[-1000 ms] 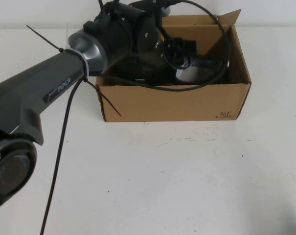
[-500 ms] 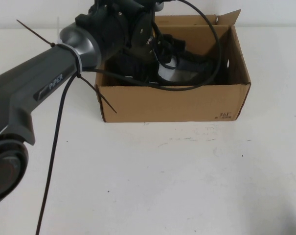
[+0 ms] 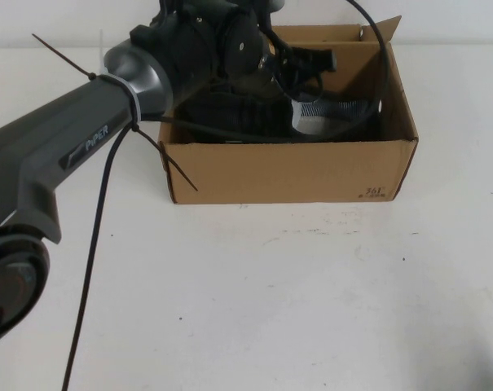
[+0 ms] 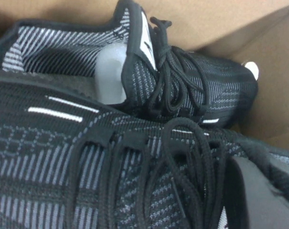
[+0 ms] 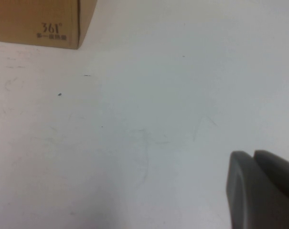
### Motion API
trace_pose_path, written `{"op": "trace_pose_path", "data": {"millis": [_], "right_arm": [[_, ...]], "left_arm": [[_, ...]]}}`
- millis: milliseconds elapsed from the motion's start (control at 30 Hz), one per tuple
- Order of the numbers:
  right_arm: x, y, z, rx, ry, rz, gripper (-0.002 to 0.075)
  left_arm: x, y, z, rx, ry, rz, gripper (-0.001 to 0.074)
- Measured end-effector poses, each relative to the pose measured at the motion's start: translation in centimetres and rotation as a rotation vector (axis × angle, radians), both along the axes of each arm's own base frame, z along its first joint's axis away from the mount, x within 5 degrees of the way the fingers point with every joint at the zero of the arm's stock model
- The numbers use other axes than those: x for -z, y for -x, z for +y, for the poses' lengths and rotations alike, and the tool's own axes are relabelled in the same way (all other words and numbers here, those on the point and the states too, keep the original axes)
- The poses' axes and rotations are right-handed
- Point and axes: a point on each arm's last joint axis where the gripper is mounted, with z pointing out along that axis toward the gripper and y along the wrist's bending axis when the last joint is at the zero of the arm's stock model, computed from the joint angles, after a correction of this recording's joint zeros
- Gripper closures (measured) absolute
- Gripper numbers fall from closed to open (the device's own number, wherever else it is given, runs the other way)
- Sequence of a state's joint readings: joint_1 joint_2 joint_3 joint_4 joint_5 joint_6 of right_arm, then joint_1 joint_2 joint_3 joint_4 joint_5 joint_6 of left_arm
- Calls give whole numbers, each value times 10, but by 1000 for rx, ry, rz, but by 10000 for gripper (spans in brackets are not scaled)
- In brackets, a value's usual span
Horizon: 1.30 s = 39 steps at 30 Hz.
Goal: Put shoes into padded shoe box
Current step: Place the shoe in the shoe box
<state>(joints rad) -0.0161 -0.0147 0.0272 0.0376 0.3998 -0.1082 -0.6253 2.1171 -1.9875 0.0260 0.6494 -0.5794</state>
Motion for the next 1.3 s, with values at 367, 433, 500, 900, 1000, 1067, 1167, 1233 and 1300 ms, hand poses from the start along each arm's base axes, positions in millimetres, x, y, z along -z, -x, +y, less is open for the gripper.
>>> {"op": "trace_pose_path", "data": {"millis": [367, 433, 500, 900, 1000, 1067, 1167, 1233, 1300], "right_arm": [[0, 0, 0, 0, 0, 0, 734], [0, 0, 0, 0, 0, 0, 734], [0, 0, 0, 0, 0, 0, 734], [0, 0, 0, 0, 0, 0, 734], [0, 0, 0, 0, 0, 0, 734], [0, 0, 0, 0, 0, 0, 734], [0, 0, 0, 0, 0, 0, 734], [0, 0, 0, 0, 0, 0, 734], [0, 0, 0, 0, 0, 0, 734]], "left_arm": [[-5, 4, -13, -11, 84, -28, 729], [-5, 5, -14, -9, 95, -31, 729], [-6, 6, -16, -6, 99, -33, 729], [-5, 7, -16, -2, 85, -24, 730], [-4, 7, -16, 29, 47, -41, 730], [-4, 8, -15, 46, 27, -50, 730], [-3, 8, -15, 62, 8, -59, 730], [-3, 8, -15, 65, 7, -57, 731], [-2, 8, -16, 67, 14, -49, 731]]}}
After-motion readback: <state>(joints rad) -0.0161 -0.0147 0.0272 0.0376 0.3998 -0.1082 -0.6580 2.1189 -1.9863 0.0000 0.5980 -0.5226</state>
